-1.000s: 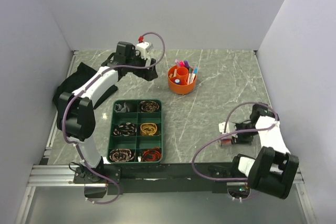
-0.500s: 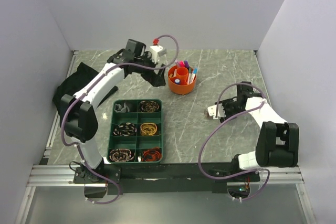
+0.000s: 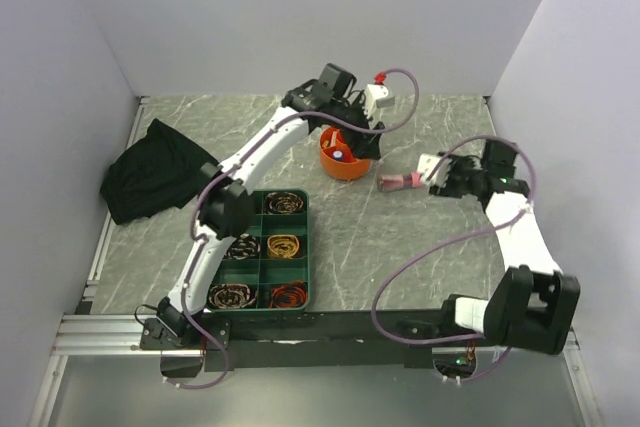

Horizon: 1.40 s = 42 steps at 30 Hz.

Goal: Sort the stationery into containers
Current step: Move the stationery to the center of the board.

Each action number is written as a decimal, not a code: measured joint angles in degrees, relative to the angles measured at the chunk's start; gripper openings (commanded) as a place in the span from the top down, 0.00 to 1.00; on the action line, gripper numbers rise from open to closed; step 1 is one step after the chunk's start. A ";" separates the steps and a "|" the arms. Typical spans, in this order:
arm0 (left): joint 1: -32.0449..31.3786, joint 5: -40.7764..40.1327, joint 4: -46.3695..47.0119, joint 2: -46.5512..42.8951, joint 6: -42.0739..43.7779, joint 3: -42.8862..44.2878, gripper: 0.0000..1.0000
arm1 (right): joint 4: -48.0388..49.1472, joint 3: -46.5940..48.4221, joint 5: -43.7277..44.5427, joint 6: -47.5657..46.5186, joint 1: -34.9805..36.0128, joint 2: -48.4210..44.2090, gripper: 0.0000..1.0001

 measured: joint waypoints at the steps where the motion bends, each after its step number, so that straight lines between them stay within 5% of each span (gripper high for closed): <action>1: -0.33 0.22 0.48 2.43 0.74 2.12 0.07 | 1.77 -0.02 -0.17 4.37 -1.20 -1.90 0.41; 12: -5.33 -2.64 10.19 11.43 13.09 -0.96 0.01 | 10.71 -4.24 -0.33 39.58 -5.92 -15.06 0.41; 19: -4.46 -7.08 23.67 7.87 10.23 -7.91 0.01 | 11.65 0.61 -1.29 47.80 -1.70 0.37 0.39; 30: 10.34 -19.26 32.59 -31.69 1.16 -38.84 0.00 | 13.00 40.26 2.45 50.01 5.03 42.42 0.30; 33: 12.11 -20.98 32.74 -40.54 -0.20 -44.78 0.01 | 11.41 54.69 3.30 50.75 5.46 52.50 0.08; 34: 11.80 -20.98 32.50 -42.69 -0.55 -46.45 0.01 | 10.27 59.65 3.34 50.82 5.55 55.71 0.00; 38: 9.99 -19.39 31.34 -46.27 -1.62 -50.93 0.01 | 4.42 91.34 3.43 52.76 5.99 75.54 0.00; 42: 9.70 -18.67 28.92 -46.49 -1.79 -54.77 0.01 | 6.49 90.95 3.32 55.21 6.19 78.55 0.00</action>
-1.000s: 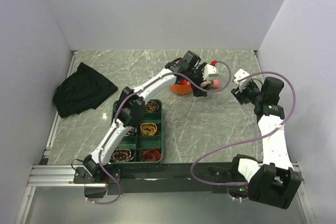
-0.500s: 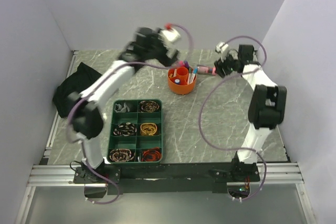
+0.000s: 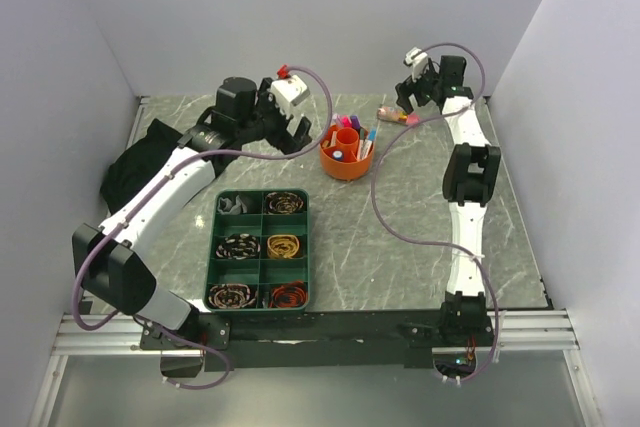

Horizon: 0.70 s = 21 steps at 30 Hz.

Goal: Sort the stationery into containers
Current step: Move the stationery to the center of the board, then pick up the stationery from the corner of the board.

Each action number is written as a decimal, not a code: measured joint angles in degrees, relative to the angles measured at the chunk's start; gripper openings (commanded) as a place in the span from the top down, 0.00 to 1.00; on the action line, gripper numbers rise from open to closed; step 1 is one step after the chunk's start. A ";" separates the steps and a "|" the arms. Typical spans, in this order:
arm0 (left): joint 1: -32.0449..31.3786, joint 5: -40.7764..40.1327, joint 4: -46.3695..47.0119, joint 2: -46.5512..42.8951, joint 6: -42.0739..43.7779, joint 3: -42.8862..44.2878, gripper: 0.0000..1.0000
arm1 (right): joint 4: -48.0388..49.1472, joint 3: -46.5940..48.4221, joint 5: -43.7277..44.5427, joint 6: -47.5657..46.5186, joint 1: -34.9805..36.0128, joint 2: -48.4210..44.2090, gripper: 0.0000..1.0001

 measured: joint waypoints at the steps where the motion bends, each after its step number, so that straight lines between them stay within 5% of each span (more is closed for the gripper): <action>1: 0.00 0.02 -0.74 0.00 0.00 -0.35 0.01 | 0.26 0.44 0.28 0.26 0.04 0.68 0.00; 14: 0.22 2.23 -1.29 -0.02 -2.51 -0.48 0.01 | 0.26 -5.53 13.49 -22.36 6.97 0.87 0.00; 21: 0.22 4.20 -1.05 0.04 -1.92 -0.48 0.01 | 2.32 -18.08 14.93 -18.84 6.32 -7.48 0.00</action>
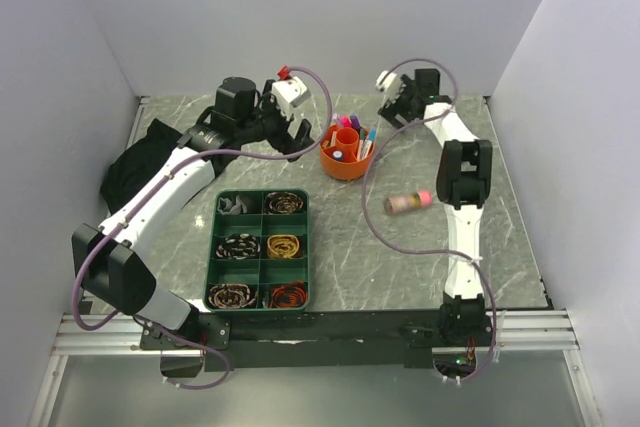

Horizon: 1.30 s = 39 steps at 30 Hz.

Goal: Sort the stationery into containers
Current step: Pick up the stationery from the corner of the board.

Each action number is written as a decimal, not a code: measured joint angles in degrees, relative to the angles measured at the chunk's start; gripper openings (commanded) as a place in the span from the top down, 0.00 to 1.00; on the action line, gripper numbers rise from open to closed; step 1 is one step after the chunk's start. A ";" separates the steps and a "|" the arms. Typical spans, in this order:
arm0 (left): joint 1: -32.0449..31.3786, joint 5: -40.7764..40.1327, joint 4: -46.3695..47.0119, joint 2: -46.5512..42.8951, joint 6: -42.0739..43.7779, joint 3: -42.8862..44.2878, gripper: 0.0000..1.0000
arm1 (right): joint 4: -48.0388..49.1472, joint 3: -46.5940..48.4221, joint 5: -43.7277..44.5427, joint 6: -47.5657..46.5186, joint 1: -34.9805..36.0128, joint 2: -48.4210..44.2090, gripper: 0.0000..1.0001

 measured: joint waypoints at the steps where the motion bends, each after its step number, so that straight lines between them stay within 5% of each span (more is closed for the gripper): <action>1: -0.02 1.16 -0.02 0.09 0.90 -0.02 0.01 | 0.07 -0.55 0.11 3.04 -0.68 -0.85 0.00; 6: -4.48 4.11 -3.23 4.98 11.87 0.85 0.00 | -5.20 -3.08 -5.60 18.58 -7.96 -9.73 0.00; 8: -7.23 4.94 -6.23 9.90 14.88 1.79 0.01 | -15.39 -3.82 -9.70 12.61 -11.61 -16.20 0.00; 13: -6.73 5.99 -8.37 13.66 14.14 -1.99 0.01 | -29.77 -36.26 -5.86 -16.81 -18.05 -51.39 0.00; 16: -5.03 5.03 -7.02 11.34 12.90 -4.15 0.01 | -37.86 -46.69 -1.14 -18.93 -18.38 -63.98 0.00; 20: -4.63 3.67 -4.74 7.85 11.43 -3.52 0.01 | -49.40 -40.19 0.85 -6.67 -20.63 -57.70 0.00; 26: -4.59 3.08 -2.58 3.52 10.95 -3.28 0.01 | -51.12 -37.86 3.30 16.44 -27.45 -41.79 0.00; 33: -4.07 2.34 -2.36 2.95 11.13 -3.72 0.01 | -51.04 -44.70 13.40 36.63 -32.81 -48.85 0.00; 39: -3.30 1.55 -1.66 2.64 10.49 -4.74 0.01 | -51.74 -50.42 21.55 44.09 -39.21 -52.70 0.00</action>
